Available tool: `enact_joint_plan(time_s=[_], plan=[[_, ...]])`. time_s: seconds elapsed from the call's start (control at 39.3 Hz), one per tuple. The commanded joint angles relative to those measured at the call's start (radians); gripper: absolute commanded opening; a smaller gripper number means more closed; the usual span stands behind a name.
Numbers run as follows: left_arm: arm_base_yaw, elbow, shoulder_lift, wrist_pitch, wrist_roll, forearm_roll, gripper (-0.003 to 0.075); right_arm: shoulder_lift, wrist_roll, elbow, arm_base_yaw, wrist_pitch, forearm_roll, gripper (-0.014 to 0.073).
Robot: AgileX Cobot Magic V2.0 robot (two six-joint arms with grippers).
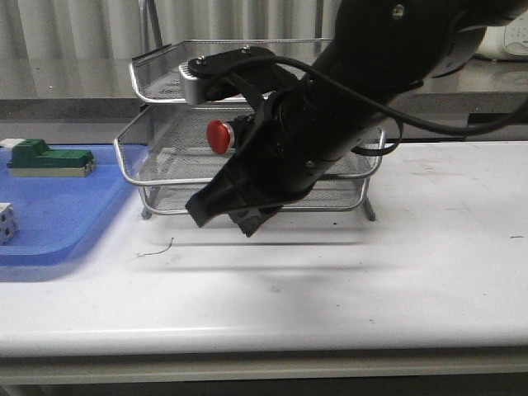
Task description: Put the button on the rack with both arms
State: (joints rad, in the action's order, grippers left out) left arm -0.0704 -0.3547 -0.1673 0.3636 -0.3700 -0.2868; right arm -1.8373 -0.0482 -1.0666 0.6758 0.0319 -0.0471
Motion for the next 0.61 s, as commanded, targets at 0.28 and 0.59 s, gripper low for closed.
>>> enact_joint_plan(time_s=[0.28,0.59], plan=[[0.001,-0.027,-0.009,-0.081,0.009,-0.017,-0.0019,0.006,-0.005,-0.146,-0.054,-0.061,-0.017,-0.011],[0.001,-0.027,-0.009,-0.081,0.009,-0.017,-0.0019,0.08,-0.004,-0.149,-0.012,0.16,0.023,-0.011]])
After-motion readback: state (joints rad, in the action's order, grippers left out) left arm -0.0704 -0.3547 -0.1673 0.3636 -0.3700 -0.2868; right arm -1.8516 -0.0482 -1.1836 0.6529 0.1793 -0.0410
